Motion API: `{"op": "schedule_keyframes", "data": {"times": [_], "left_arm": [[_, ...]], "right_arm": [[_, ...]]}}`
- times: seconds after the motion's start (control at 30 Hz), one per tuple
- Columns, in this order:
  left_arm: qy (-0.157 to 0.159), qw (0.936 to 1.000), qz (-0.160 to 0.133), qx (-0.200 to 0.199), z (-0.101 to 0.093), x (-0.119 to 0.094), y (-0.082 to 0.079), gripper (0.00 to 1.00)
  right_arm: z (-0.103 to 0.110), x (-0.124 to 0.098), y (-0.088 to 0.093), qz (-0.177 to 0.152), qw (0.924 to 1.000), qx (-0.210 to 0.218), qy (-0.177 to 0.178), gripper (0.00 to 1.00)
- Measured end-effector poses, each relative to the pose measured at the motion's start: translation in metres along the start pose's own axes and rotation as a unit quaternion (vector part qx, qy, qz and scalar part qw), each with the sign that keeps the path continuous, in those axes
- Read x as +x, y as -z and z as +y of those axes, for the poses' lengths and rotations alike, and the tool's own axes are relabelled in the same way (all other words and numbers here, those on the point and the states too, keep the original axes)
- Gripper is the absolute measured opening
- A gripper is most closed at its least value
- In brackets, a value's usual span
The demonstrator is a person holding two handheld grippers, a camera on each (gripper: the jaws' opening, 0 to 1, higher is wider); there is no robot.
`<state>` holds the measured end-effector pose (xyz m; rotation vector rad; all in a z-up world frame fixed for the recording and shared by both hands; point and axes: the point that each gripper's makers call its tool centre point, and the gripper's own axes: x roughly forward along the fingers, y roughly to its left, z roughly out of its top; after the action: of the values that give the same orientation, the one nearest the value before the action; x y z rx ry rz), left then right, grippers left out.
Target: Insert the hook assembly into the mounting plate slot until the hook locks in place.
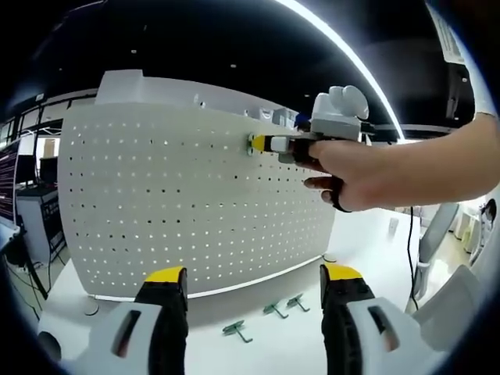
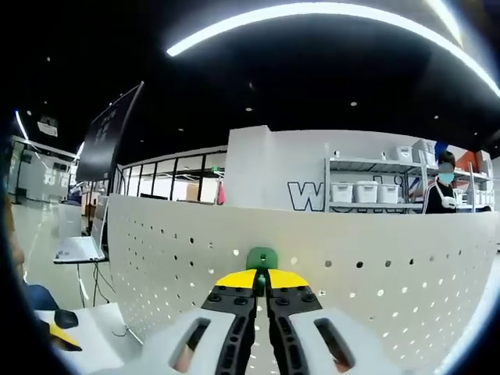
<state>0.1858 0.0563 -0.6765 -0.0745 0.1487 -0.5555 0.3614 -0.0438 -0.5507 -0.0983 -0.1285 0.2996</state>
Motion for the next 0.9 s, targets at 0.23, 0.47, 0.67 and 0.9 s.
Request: {"op": "schedule_keyframes", "data": {"times": [0.23, 0.47, 0.67, 0.9], "left_arm": [[-0.002, 1.0, 0.006, 0.003, 0.005, -0.003, 0.0, 0.7], [0.012, 0.9997, 0.018, 0.013, -0.001, -0.009, 0.001, 0.7], [0.014, 0.9995, 0.023, 0.019, -0.001, -0.012, 0.004, 0.7], [0.015, 0.9993, 0.023, 0.025, 0.001, -0.015, 0.003, 0.69]], "right_arm": [[-0.002, 0.003, 0.0, 0.011, 0.9991, 0.007, 0.039, 0.01], [-0.003, 0.004, 0.002, 0.003, 0.9976, 0.016, 0.067, 0.01], [-0.002, 0.006, 0.004, 0.017, 0.9953, -0.031, 0.09, 0.01], [-0.003, 0.004, 0.005, 0.008, 0.995, 0.009, 0.099, 0.02]]}}
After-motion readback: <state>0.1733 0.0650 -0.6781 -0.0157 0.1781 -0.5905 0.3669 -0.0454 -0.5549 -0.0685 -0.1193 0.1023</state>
